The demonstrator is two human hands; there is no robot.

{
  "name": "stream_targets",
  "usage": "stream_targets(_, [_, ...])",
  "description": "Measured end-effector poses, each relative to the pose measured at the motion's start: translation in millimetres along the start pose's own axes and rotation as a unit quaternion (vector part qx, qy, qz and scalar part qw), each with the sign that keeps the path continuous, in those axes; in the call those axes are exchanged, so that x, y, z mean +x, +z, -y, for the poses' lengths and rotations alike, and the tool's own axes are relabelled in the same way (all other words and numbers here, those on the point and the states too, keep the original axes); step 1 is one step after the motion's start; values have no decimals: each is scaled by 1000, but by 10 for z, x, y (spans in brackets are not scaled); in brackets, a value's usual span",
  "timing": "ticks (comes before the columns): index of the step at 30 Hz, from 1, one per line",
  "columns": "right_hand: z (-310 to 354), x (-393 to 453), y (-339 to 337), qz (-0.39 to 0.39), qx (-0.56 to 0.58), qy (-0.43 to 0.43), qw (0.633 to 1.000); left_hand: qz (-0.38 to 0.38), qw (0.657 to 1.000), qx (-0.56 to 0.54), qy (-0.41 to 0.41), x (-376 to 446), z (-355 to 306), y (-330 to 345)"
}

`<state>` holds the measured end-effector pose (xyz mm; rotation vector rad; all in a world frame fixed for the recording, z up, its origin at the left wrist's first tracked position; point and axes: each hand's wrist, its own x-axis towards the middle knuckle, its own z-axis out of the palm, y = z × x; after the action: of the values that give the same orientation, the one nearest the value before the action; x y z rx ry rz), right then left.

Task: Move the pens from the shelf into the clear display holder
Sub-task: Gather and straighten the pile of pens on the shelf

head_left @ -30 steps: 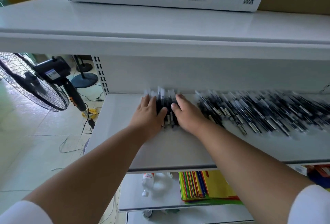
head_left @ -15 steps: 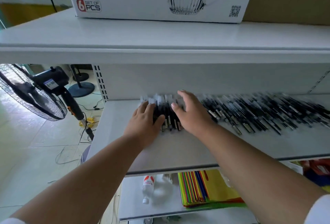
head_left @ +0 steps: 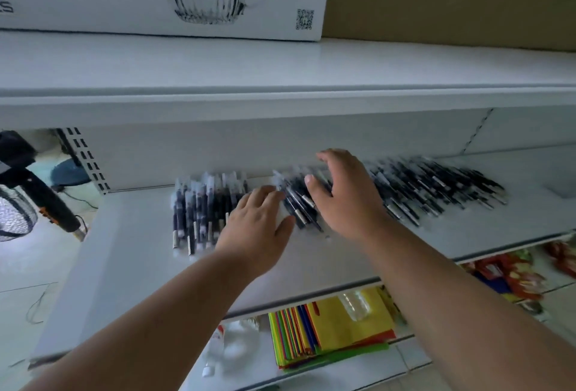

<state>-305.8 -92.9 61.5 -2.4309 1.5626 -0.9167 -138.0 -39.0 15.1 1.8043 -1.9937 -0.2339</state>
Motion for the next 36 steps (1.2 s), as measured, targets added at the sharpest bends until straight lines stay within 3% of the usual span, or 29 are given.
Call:
stream_targets(4, [-436,106,-170,7,-12,-4,1000,12,1000,-6,-23,226,-234,164])
stream_targets(11, [-1041,364,-282,52,5,-10,999,38,989,21,-142,504,-555,506])
stream_targets(16, [-1344,408,-103,129,15,0,992,43,976,15,-213,614,-666,671])
stream_targets(24, [-1476,372,134,228,95,70,966,16,979,0,-203,728,-764,740])
stream_targets(29, [-1605,318,103,234,4,24,972,16,971,-8,-240,759,-765,741])
stream_targets(32, [-1484,319,183,253,33,31,966,36,975,2,-221,865,-810,780])
stream_targets(36, [-1521,393,30,226,51,38,972,9,974,-40,-225,852,-758,747])
